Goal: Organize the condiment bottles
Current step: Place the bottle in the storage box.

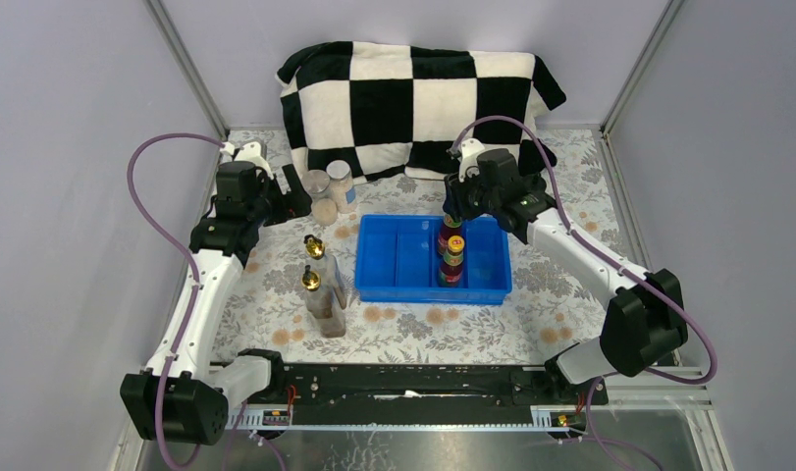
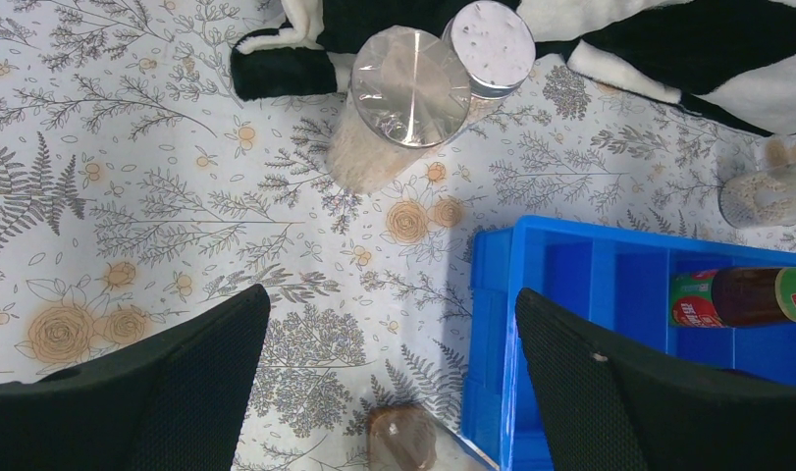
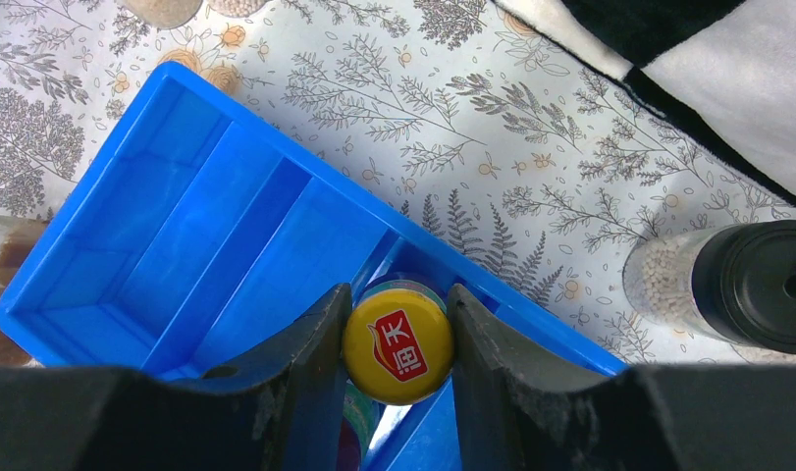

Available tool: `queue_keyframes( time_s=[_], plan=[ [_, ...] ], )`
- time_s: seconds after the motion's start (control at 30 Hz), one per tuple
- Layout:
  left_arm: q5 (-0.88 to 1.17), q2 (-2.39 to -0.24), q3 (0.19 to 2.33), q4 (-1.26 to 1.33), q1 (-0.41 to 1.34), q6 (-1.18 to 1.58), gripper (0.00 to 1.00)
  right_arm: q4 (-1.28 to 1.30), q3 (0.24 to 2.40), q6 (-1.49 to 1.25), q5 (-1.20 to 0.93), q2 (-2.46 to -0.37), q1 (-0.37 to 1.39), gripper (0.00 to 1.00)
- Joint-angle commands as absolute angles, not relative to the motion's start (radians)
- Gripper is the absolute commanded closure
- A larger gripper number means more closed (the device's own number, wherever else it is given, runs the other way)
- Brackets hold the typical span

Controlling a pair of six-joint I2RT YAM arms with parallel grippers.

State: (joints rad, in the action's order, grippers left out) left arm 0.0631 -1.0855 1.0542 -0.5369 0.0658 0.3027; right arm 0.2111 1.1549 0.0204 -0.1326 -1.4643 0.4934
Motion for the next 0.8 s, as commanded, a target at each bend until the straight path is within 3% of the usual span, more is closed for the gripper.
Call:
queue_keyframes(
  time_s=[0.0, 0.2, 0.3, 0.43, 0.53, 0.77],
  plan=[
    [0.066, -1.073, 1.04, -0.487, 0.066, 0.288, 0.01, 0.098, 1.164, 0.006, -0.147, -1.416, 0.495, 0.68],
    [0.067, -1.071, 1.037, -0.486, 0.066, 0.29, 0.01, 0.104, 1.163, 0.006, -0.149, -1.417, 0.498, 0.66],
    [0.069, -1.071, 1.037, -0.486, 0.066, 0.29, 0.01, 0.107, 1.157, -0.007, -0.149, -1.416, 0.503, 0.56],
    [0.07, -1.072, 1.037, -0.486, 0.066, 0.29, 0.01, 0.113, 1.153, -0.02, -0.146, -1.415, 0.505, 0.34],
    [0.071, -1.073, 1.035, -0.484, 0.066, 0.29, 0.01, 0.118, 1.151, -0.021, -0.144, -1.417, 0.51, 0.26],
    [0.07, -1.072, 1.032, -0.483, 0.066, 0.29, 0.01, 0.124, 1.152, -0.024, -0.122, -1.401, 0.522, 0.18]
  ],
)
